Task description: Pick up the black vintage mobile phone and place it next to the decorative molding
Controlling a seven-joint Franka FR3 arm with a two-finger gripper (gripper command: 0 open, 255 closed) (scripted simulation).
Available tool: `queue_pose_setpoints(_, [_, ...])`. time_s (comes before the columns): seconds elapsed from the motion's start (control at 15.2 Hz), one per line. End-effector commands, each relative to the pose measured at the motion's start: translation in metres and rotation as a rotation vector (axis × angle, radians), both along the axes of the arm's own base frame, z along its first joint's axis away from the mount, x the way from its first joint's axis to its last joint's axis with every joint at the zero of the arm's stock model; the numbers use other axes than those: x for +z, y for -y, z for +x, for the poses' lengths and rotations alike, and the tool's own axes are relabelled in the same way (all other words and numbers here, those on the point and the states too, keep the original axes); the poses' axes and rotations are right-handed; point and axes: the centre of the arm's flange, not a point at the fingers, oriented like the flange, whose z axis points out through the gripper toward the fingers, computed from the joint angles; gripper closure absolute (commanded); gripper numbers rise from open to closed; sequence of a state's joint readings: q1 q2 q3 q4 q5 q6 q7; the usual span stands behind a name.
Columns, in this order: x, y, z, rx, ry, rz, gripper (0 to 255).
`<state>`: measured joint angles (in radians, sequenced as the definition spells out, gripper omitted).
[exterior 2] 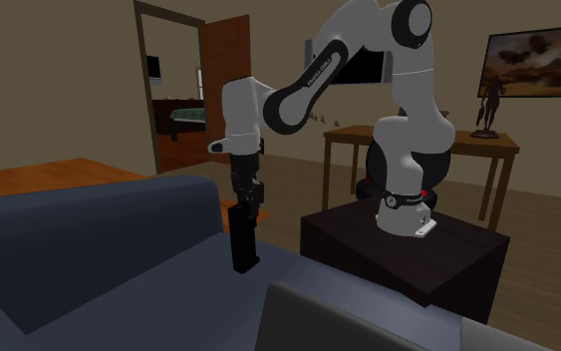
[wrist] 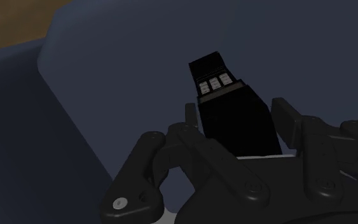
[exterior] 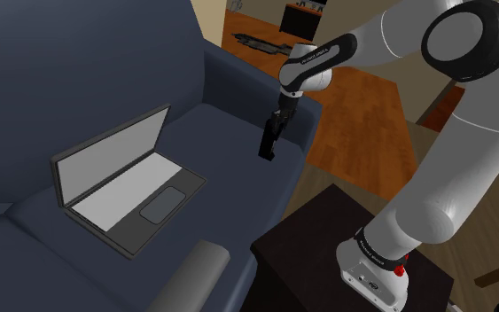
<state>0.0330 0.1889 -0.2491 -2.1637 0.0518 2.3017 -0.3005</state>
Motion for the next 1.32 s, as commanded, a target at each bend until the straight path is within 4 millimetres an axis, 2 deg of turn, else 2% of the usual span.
queue_pose_setpoints(0.0, [0.000, 0.000, 0.000, 0.000, 0.000, 0.000, 255])
queue_pose_setpoints(0.53, [0.000, 0.000, 0.000, 0.000, 0.000, 0.000, 255])
queue_pose_setpoints(1.25, [0.058, 0.000, 0.000, 0.000, 0.000, 0.000, 255])
